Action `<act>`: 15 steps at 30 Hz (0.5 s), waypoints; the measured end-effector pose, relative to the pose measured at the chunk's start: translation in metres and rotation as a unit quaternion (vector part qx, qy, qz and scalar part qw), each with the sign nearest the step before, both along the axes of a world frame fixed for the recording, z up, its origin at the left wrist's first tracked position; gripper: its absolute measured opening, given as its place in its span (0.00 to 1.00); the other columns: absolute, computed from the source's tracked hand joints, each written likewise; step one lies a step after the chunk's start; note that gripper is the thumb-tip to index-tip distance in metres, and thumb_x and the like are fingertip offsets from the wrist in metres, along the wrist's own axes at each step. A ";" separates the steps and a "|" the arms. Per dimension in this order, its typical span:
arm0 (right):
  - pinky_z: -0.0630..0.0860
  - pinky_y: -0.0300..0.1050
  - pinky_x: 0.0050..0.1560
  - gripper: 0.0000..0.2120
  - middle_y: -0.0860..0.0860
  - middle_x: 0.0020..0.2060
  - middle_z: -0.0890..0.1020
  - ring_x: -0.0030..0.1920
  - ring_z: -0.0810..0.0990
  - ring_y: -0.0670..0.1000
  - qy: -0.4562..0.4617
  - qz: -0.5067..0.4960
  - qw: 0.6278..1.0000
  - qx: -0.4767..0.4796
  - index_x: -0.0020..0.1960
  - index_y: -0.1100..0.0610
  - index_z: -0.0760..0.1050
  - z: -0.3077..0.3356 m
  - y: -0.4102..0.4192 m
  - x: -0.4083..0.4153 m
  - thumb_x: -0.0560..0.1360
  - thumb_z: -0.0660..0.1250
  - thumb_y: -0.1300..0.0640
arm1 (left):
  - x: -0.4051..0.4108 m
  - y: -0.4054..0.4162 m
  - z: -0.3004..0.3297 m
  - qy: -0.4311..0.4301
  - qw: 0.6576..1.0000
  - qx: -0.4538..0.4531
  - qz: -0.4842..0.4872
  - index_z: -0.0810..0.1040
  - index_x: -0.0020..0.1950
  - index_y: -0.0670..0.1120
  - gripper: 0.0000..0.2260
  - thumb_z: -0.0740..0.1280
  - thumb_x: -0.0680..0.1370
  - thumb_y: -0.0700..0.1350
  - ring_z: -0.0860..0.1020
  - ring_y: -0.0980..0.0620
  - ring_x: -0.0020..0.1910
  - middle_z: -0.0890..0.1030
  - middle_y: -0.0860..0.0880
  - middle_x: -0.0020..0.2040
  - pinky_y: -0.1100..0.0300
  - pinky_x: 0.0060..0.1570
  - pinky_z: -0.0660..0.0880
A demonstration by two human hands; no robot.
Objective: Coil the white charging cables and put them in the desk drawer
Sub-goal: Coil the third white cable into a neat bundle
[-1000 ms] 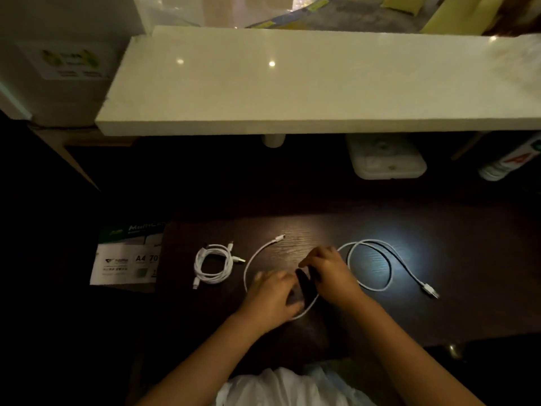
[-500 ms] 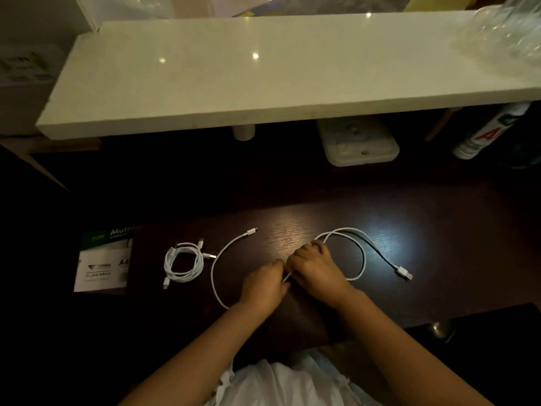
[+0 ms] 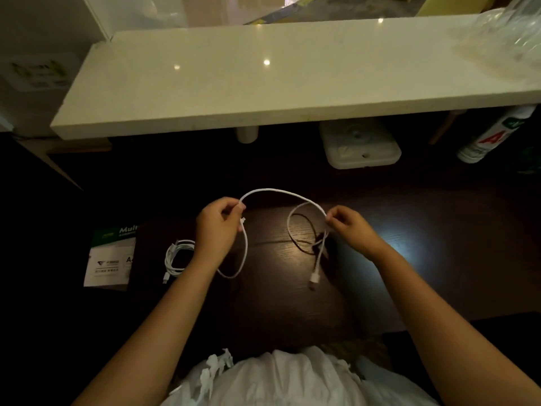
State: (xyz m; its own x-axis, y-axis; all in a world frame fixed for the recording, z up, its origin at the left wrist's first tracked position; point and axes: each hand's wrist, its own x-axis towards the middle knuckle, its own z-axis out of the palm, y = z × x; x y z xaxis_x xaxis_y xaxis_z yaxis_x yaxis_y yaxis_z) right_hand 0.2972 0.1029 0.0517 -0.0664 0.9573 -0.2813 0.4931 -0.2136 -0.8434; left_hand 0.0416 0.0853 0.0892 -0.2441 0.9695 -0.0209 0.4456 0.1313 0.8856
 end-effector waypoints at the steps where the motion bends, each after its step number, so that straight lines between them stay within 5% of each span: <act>1: 0.72 0.48 0.48 0.05 0.54 0.39 0.77 0.41 0.76 0.51 0.018 -0.003 1.000 -0.004 0.43 0.56 0.72 0.002 -0.002 -0.005 0.77 0.61 0.60 | 0.000 -0.002 -0.001 0.017 1.000 -0.014 -0.015 0.78 0.41 0.48 0.06 0.64 0.76 0.41 0.75 0.59 0.27 0.77 0.49 0.28 0.66 0.34 0.72; 3: 0.75 0.51 0.46 0.06 0.56 0.38 0.77 0.40 0.77 0.54 0.068 0.001 0.998 -0.002 0.44 0.56 0.70 0.010 -0.004 -0.015 0.79 0.58 0.59 | 0.002 -0.005 -0.002 0.118 0.989 -0.057 -0.069 0.79 0.49 0.46 0.04 0.65 0.76 0.43 0.80 0.50 0.42 0.81 0.44 0.41 0.59 0.43 0.73; 4: 0.75 0.51 0.43 0.06 0.56 0.37 0.76 0.38 0.76 0.54 0.073 0.020 0.997 0.007 0.44 0.56 0.69 0.016 -0.003 -0.019 0.79 0.57 0.59 | 0.005 -0.007 -0.001 0.193 0.974 -0.071 -0.100 0.76 0.58 0.44 0.12 0.65 0.76 0.44 0.78 0.45 0.54 0.79 0.41 0.54 0.56 0.52 0.73; 7: 0.72 0.47 0.39 0.05 0.54 0.35 0.74 0.35 0.73 0.49 0.015 0.105 0.993 0.046 0.45 0.57 0.71 0.037 0.002 -0.032 0.78 0.59 0.58 | 0.021 -0.015 0.011 0.308 0.937 0.017 -0.165 0.52 0.75 0.45 0.31 0.63 0.76 0.45 0.53 0.47 0.76 0.55 0.44 0.77 0.48 0.73 0.54; 10: 0.67 0.39 0.36 0.04 0.47 0.32 0.72 0.31 0.68 0.40 0.026 0.160 0.984 0.072 0.44 0.57 0.72 0.055 0.005 -0.046 0.77 0.61 0.59 | 0.040 -0.016 0.024 0.319 0.908 0.116 -0.246 0.54 0.75 0.47 0.26 0.58 0.79 0.44 0.56 0.53 0.75 0.60 0.48 0.75 0.48 0.73 0.44; 12: 0.66 0.39 0.35 0.05 0.47 0.31 0.71 0.30 0.67 0.40 0.040 0.172 0.981 0.078 0.43 0.57 0.73 0.063 0.005 -0.052 0.77 0.62 0.59 | 0.040 -0.011 0.026 0.250 0.929 0.118 -0.246 0.67 0.70 0.45 0.18 0.58 0.79 0.43 0.69 0.51 0.67 0.73 0.46 0.66 0.56 0.70 0.55; 15: 0.66 0.39 0.35 0.08 0.45 0.29 0.71 0.30 0.67 0.40 0.057 0.192 0.977 0.066 0.38 0.54 0.73 0.070 -0.002 -0.055 0.77 0.64 0.58 | 0.031 -0.009 0.028 0.195 0.944 0.137 -0.230 0.78 0.58 0.42 0.11 0.63 0.77 0.41 0.74 0.55 0.48 0.78 0.47 0.49 0.76 0.48 0.65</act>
